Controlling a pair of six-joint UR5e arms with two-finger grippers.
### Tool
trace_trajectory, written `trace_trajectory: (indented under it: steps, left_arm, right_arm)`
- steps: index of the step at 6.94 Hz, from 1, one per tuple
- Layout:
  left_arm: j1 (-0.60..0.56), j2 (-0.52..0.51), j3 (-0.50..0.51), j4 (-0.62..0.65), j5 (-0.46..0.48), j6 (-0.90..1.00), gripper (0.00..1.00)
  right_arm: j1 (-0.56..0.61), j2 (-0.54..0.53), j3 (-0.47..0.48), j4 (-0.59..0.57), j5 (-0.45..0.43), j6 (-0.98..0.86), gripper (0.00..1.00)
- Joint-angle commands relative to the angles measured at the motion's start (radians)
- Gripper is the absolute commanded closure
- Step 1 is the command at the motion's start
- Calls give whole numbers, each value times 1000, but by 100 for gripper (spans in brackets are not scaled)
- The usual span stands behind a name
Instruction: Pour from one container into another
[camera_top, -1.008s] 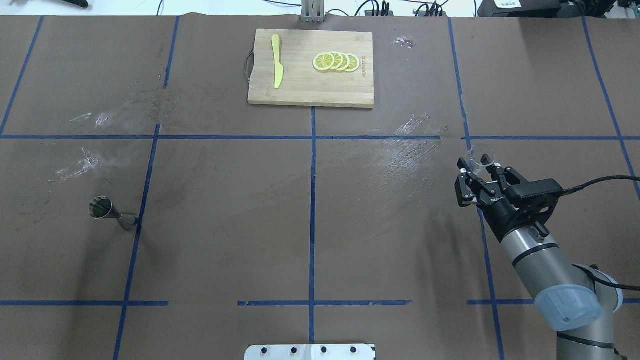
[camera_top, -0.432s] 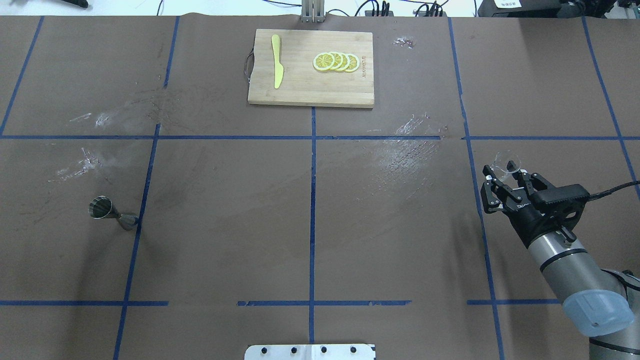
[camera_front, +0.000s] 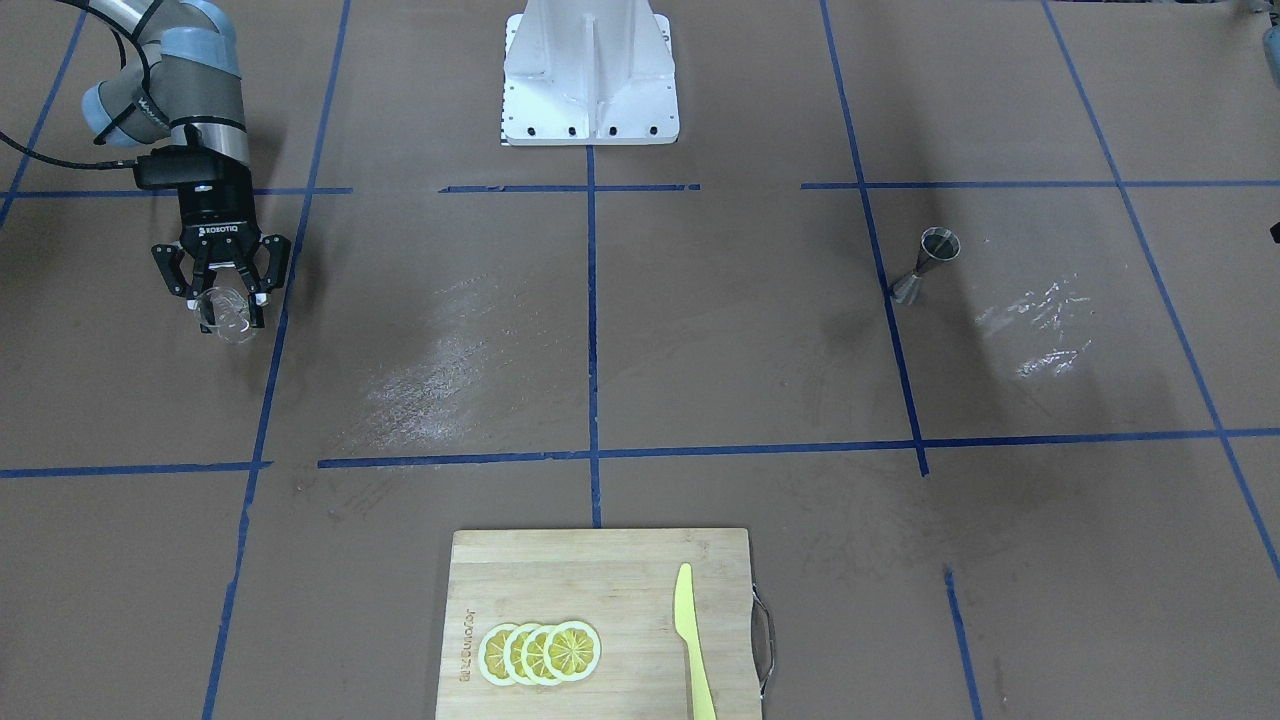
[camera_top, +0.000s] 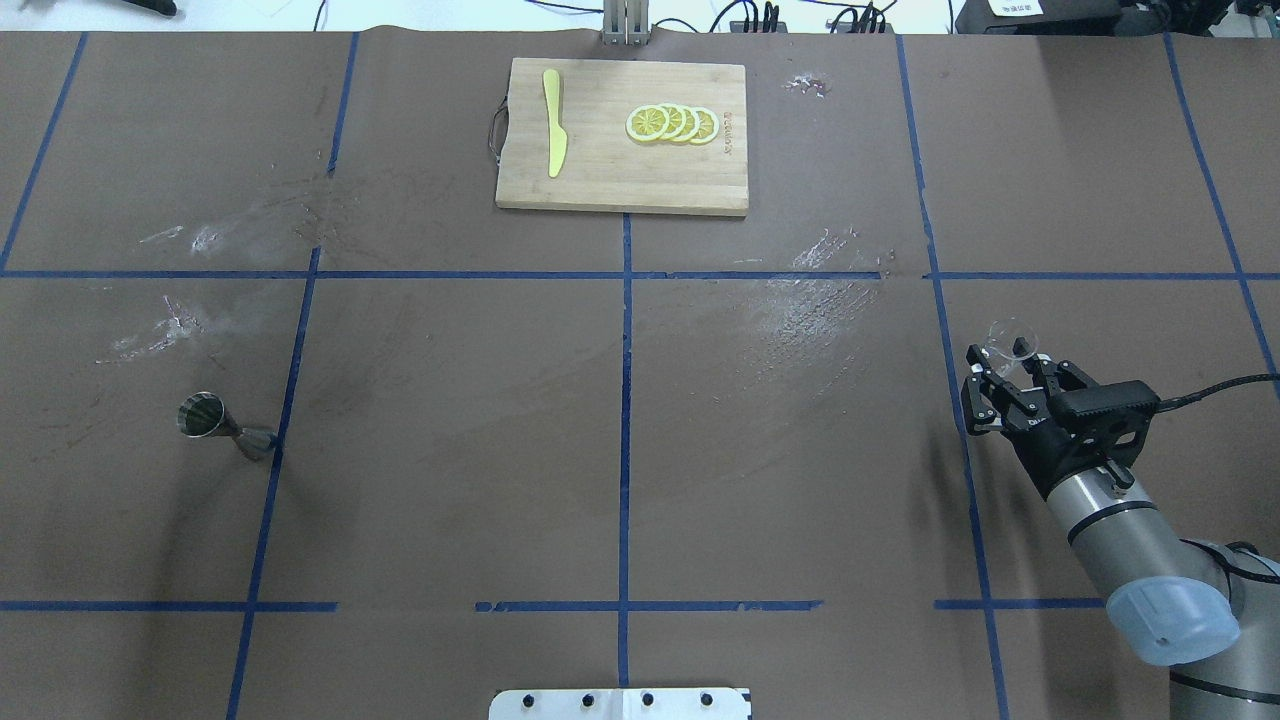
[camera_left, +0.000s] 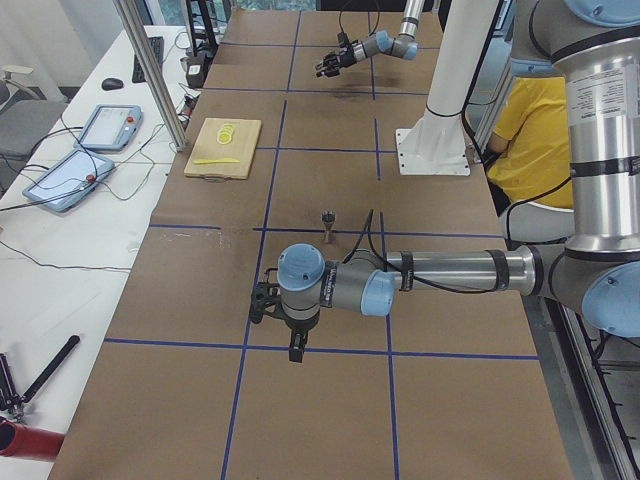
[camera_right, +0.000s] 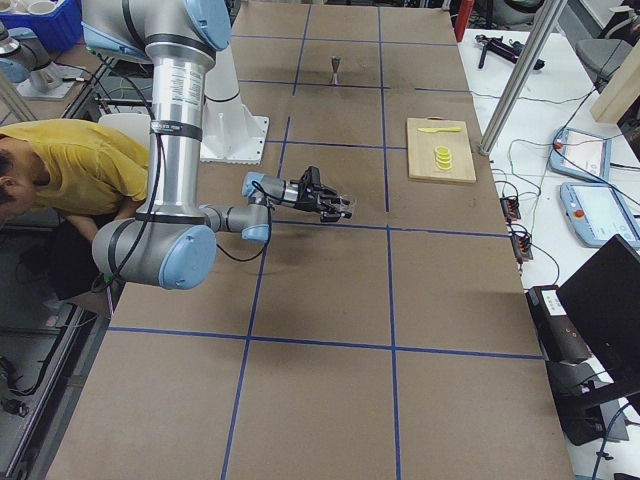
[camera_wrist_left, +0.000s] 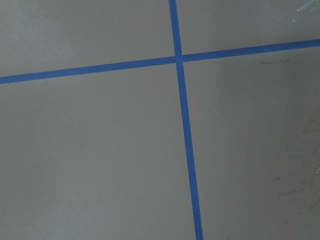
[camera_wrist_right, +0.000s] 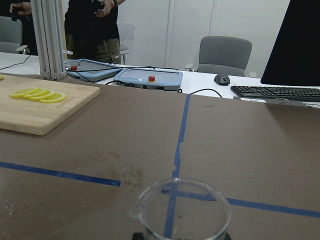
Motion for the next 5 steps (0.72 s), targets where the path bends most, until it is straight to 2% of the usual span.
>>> trace_trajectory:
  steps: [1, 5]
  left_arm:
    - [0, -2, 0, -1, -2, -1, 0]
    - [0, -2, 0, -3, -2, -1, 0]
  right_arm:
    - [-12, 1, -39, -2, 20, 13, 100]
    - [-34, 6, -66, -3, 34, 65, 100]
